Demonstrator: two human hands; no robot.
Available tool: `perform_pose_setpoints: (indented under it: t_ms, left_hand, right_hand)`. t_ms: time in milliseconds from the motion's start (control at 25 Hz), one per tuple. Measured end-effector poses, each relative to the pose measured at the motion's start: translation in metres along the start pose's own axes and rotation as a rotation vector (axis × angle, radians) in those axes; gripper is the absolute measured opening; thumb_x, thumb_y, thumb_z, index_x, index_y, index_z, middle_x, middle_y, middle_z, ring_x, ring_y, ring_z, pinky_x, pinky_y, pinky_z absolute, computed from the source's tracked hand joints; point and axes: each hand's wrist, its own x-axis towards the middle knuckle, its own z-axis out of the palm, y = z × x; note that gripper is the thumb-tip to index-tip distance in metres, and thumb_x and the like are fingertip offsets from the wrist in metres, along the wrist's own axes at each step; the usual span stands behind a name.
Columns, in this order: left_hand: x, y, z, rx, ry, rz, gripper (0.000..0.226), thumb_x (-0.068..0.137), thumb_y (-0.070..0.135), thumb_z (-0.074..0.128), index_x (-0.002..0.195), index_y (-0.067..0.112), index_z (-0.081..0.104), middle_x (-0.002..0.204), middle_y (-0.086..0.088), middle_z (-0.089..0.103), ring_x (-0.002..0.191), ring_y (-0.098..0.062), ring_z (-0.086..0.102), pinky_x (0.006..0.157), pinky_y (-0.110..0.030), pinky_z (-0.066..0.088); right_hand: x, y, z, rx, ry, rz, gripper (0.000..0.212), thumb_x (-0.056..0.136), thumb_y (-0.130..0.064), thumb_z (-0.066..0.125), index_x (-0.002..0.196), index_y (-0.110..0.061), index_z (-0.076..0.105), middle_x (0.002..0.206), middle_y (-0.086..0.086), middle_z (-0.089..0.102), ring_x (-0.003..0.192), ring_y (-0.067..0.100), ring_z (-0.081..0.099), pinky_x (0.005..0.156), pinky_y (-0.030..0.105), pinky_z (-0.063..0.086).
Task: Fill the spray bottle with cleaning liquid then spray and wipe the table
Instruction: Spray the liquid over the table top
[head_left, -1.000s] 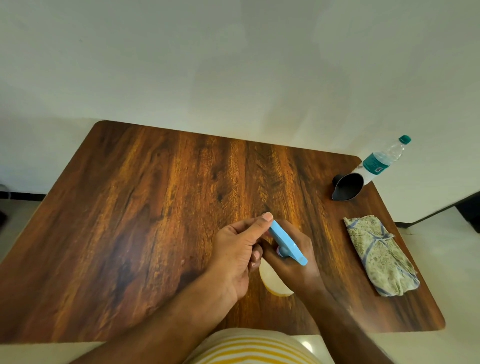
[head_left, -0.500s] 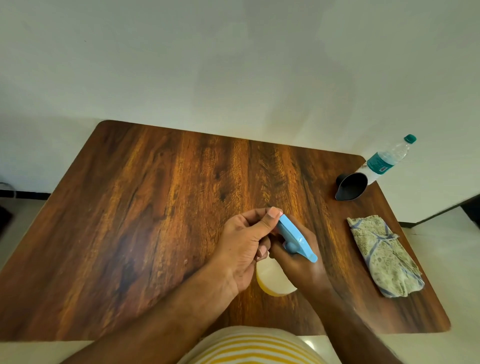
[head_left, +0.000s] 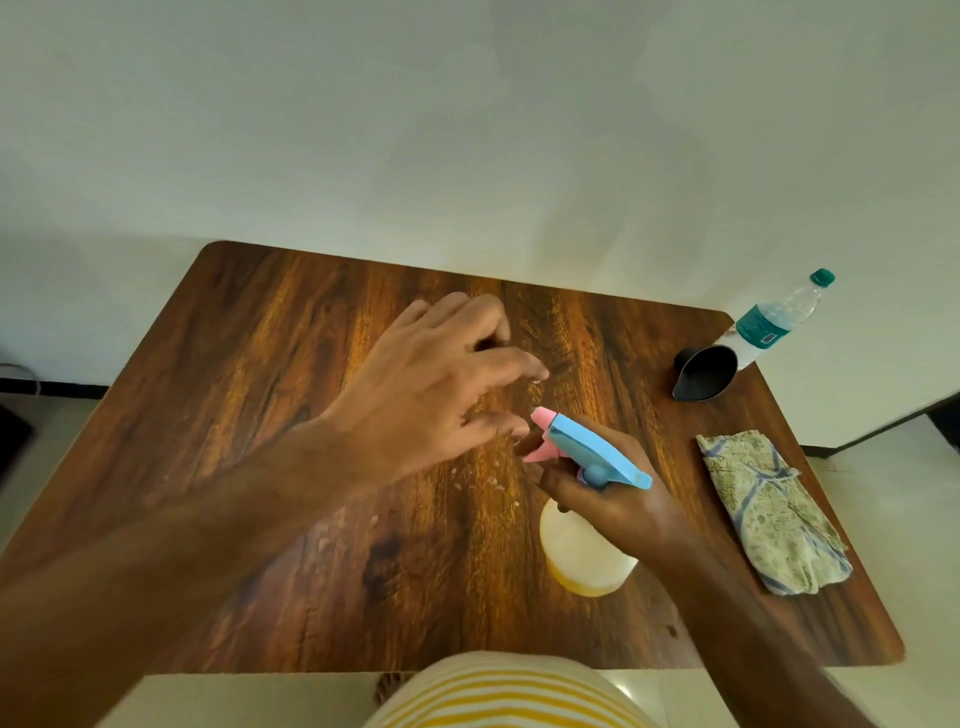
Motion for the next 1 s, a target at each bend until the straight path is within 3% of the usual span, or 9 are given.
perform_pose_setpoints:
  t_ms: [120, 280, 480, 720, 880, 1000]
  left_hand:
    - [0.015, 0.005, -0.007, 0.104, -0.101, 0.12, 0.04, 0.075, 0.046, 0.08, 0.107, 0.022, 0.075, 0.094, 0.0, 0.055, 0.085, -0.015, 0.047, 0.075, -0.032, 0.032]
    - [0.024, 0.014, -0.005, 0.16, -0.098, 0.19, 0.026, 0.081, 0.04, 0.076, 0.098, 0.021, 0.075, 0.093, 0.0, 0.058, 0.087, -0.02, 0.055, 0.076, -0.039, 0.041]
    - [0.028, 0.012, -0.008, 0.202, -0.103, 0.267, 0.018, 0.085, 0.033, 0.065, 0.094, 0.02, 0.074, 0.09, 0.001, 0.061, 0.086, -0.021, 0.056, 0.074, -0.04, 0.041]
    - [0.029, 0.01, -0.009, 0.197, -0.17, 0.283, 0.022, 0.087, 0.036, 0.061, 0.097, 0.022, 0.074, 0.091, 0.005, 0.059, 0.085, -0.017, 0.051, 0.074, -0.037, 0.037]
    - [0.032, 0.003, -0.008, 0.082, -0.383, 0.176, 0.035, 0.093, 0.048, 0.057, 0.124, 0.032, 0.065, 0.097, 0.015, 0.043, 0.089, -0.004, 0.038, 0.079, -0.028, 0.022]
    - [0.033, 0.002, -0.011, -0.002, -0.351, 0.116, 0.05, 0.082, 0.058, 0.067, 0.124, 0.031, 0.06, 0.099, 0.015, 0.041, 0.091, -0.004, 0.043, 0.081, -0.027, 0.024]
  right_hand:
    - [0.002, -0.008, -0.003, 0.002, -0.01, -0.015, 0.024, 0.085, -0.035, 0.073, 0.107, -0.025, 0.07, 0.091, 0.0, 0.072, 0.065, 0.015, 0.067, 0.057, 0.03, 0.056]
    - [0.003, -0.019, -0.006, 0.009, -0.022, -0.002, 0.013, 0.086, -0.024, 0.075, 0.098, -0.023, 0.069, 0.079, -0.005, 0.07, 0.06, 0.011, 0.066, 0.056, 0.021, 0.051]
    - [0.001, -0.031, -0.008, -0.023, -0.028, 0.027, 0.032, 0.083, -0.036, 0.072, 0.105, -0.012, 0.068, 0.083, 0.008, 0.07, 0.06, 0.016, 0.064, 0.056, 0.039, 0.056]
    - [0.0, -0.036, -0.008, -0.035, -0.038, 0.065, 0.023, 0.083, -0.025, 0.072, 0.101, -0.011, 0.069, 0.08, 0.012, 0.068, 0.062, 0.027, 0.063, 0.058, 0.05, 0.054]
    - [0.001, -0.039, -0.006, -0.072, -0.042, 0.07, 0.025, 0.082, -0.029, 0.073, 0.104, -0.017, 0.069, 0.079, 0.005, 0.068, 0.064, 0.024, 0.062, 0.059, 0.048, 0.054]
    - [0.004, -0.043, -0.007, -0.057, -0.035, 0.051, 0.023, 0.083, -0.034, 0.073, 0.099, -0.019, 0.069, 0.077, 0.003, 0.068, 0.06, 0.019, 0.063, 0.056, 0.043, 0.053]
